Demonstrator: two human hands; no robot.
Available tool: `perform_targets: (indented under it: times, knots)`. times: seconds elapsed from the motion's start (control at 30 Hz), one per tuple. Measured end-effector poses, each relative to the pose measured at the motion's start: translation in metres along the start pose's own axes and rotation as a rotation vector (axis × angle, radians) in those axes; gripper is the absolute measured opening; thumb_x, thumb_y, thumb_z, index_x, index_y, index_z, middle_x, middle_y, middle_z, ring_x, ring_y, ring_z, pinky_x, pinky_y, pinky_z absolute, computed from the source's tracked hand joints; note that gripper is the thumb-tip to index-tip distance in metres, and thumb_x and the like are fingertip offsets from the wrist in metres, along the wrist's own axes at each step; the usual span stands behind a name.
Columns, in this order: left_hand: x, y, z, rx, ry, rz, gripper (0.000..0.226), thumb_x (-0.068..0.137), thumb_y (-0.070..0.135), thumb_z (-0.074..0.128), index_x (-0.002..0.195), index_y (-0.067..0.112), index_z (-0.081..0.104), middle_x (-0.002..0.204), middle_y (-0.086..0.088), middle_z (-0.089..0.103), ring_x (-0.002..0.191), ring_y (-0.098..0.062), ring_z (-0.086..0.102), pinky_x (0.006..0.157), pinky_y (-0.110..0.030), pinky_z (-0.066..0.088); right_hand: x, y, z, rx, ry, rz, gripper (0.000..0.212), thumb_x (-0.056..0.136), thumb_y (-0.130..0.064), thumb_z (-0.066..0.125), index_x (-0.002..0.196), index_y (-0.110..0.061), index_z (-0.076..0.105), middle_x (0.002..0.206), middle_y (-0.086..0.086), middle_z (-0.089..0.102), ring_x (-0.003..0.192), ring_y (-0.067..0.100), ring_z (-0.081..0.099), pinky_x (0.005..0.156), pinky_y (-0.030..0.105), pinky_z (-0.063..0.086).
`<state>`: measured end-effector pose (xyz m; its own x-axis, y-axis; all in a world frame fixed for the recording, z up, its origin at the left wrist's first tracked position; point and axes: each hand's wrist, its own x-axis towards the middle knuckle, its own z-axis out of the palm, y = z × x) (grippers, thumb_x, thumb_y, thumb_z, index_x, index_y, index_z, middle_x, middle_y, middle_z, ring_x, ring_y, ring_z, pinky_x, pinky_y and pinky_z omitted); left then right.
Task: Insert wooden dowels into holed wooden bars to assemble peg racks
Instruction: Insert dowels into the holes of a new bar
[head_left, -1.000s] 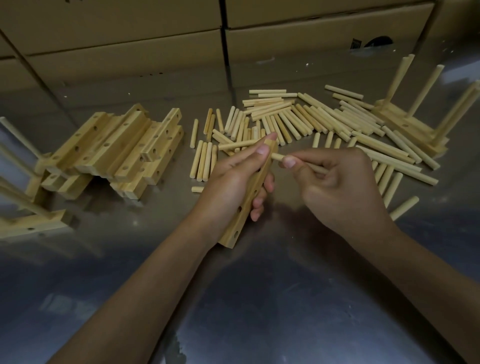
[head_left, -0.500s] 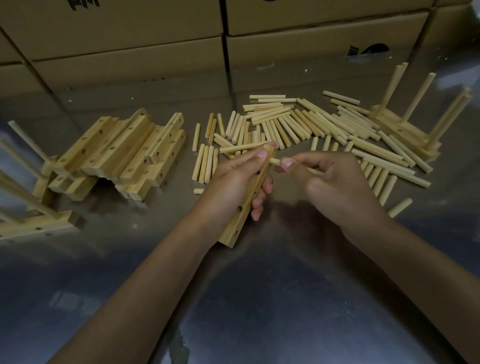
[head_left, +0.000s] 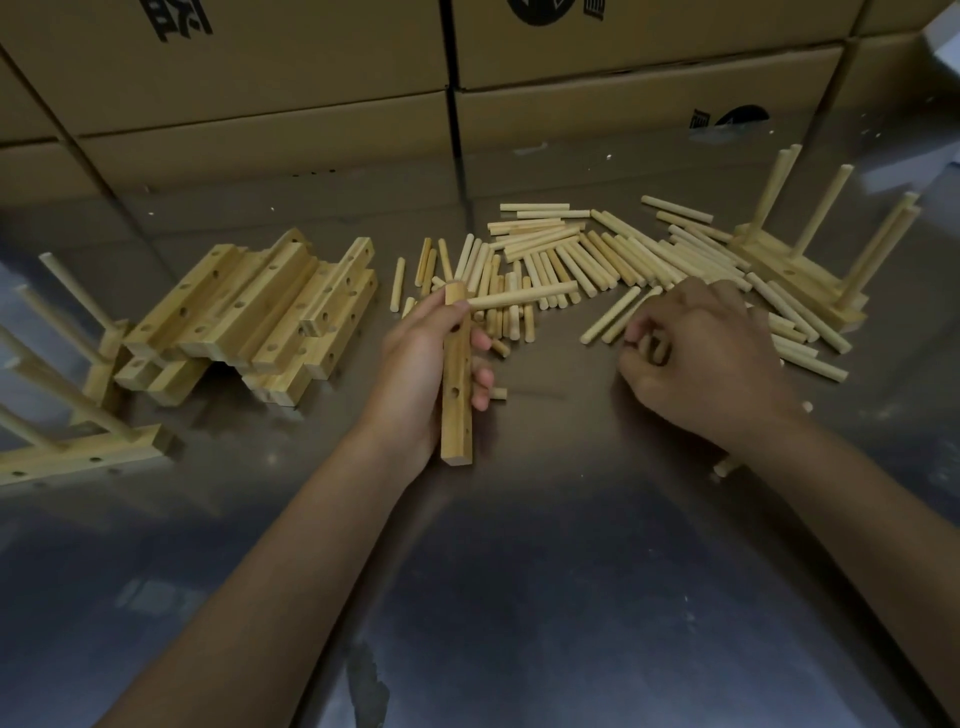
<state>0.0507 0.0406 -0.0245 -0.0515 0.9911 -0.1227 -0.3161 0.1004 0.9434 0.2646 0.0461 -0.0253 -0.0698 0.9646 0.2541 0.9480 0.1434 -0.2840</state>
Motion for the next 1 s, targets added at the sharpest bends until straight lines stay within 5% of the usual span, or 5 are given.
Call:
perform_targets:
  times: [0.27, 0.4, 0.57, 0.77, 1.0]
  knots:
    - [0.001, 0.002, -0.001, -0.035, 0.029, -0.013, 0.027, 0.103, 0.018, 0.047, 0.129, 0.013, 0.055, 0.069, -0.006, 0.055, 0.047, -0.017, 0.05, 0.039, -0.024, 0.04, -0.008, -0.015, 0.0, 0.16, -0.022, -0.052, 0.019, 0.083, -0.02, 0.065, 0.096, -0.03, 0.053, 0.078, -0.013, 0.057, 0.098, 0.014, 0.045, 0.086, 0.034, 0.028]
    - [-0.001, 0.003, -0.001, -0.006, 0.074, -0.031, 0.029, 0.104, 0.024, 0.048, 0.108, -0.002, 0.059, 0.067, -0.009, 0.057, 0.042, -0.017, 0.054, 0.037, -0.024, 0.046, -0.012, -0.025, 0.0, 0.319, -0.017, -0.113, 0.022, 0.085, -0.013, 0.064, 0.102, -0.026, 0.067, 0.088, -0.013, 0.06, 0.101, 0.015, 0.05, 0.097, 0.037, 0.038]
    - [-0.003, 0.004, 0.001, 0.022, 0.069, -0.021, 0.027, 0.102, 0.028, 0.052, 0.093, 0.005, 0.062, 0.068, -0.008, 0.056, 0.045, -0.016, 0.049, 0.038, -0.022, 0.04, -0.025, -0.048, -0.002, 0.543, 0.032, -0.335, 0.018, 0.09, -0.021, 0.058, 0.105, -0.022, 0.069, 0.1, -0.009, 0.054, 0.096, 0.007, 0.052, 0.082, 0.025, 0.046]
    - [-0.005, -0.002, 0.006, 0.084, 0.059, -0.059, 0.023, 0.095, 0.036, 0.061, 0.085, 0.018, 0.069, 0.069, 0.001, 0.057, 0.051, -0.009, 0.053, 0.046, -0.021, 0.041, -0.031, -0.053, 0.001, 0.426, 0.065, -0.446, 0.026, 0.096, -0.018, 0.053, 0.119, -0.021, 0.064, 0.1, -0.004, 0.055, 0.086, 0.01, 0.054, 0.071, 0.034, 0.05]
    - [-0.007, -0.002, 0.006, 0.169, 0.09, -0.047, 0.026, 0.095, 0.04, 0.06, 0.096, 0.018, 0.076, 0.068, 0.002, 0.067, 0.056, -0.007, 0.063, 0.058, -0.023, 0.045, -0.029, -0.051, 0.0, 0.366, 0.048, -0.503, 0.028, 0.094, -0.008, 0.058, 0.118, -0.018, 0.068, 0.09, -0.005, 0.06, 0.086, 0.006, 0.044, 0.074, 0.015, 0.034]
